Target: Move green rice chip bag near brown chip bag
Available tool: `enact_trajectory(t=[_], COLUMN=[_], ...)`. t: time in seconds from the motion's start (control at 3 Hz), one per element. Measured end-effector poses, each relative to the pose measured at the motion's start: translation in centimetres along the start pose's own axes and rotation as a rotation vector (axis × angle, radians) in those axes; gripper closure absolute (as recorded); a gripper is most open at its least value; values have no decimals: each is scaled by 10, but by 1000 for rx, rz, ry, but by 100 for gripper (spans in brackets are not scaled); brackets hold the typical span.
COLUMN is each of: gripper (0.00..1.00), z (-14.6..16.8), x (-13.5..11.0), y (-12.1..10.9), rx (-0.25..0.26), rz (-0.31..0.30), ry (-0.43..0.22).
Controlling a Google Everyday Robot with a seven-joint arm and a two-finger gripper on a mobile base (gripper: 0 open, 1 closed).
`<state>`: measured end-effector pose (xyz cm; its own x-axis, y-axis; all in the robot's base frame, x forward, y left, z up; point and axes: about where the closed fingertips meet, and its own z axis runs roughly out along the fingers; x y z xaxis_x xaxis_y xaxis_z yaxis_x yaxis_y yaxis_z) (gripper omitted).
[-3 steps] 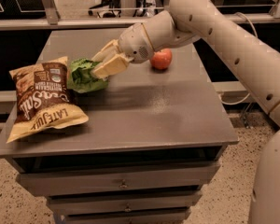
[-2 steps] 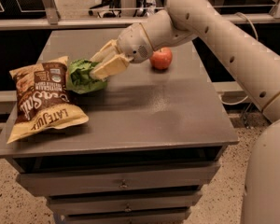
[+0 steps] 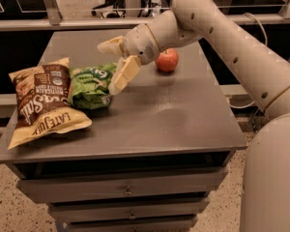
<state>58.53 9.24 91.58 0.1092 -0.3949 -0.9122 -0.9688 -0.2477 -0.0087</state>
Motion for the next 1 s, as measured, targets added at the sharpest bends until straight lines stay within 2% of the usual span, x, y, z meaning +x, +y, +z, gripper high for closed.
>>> enact_trajectory(t=[0.33,0.67,1.0], gripper=[0,0,0], z=[-22,-80,-142], x=[12,26,31], y=[-4,-27,-43], rx=[77,318,544], rz=[35,67,70], ry=[13,17,36])
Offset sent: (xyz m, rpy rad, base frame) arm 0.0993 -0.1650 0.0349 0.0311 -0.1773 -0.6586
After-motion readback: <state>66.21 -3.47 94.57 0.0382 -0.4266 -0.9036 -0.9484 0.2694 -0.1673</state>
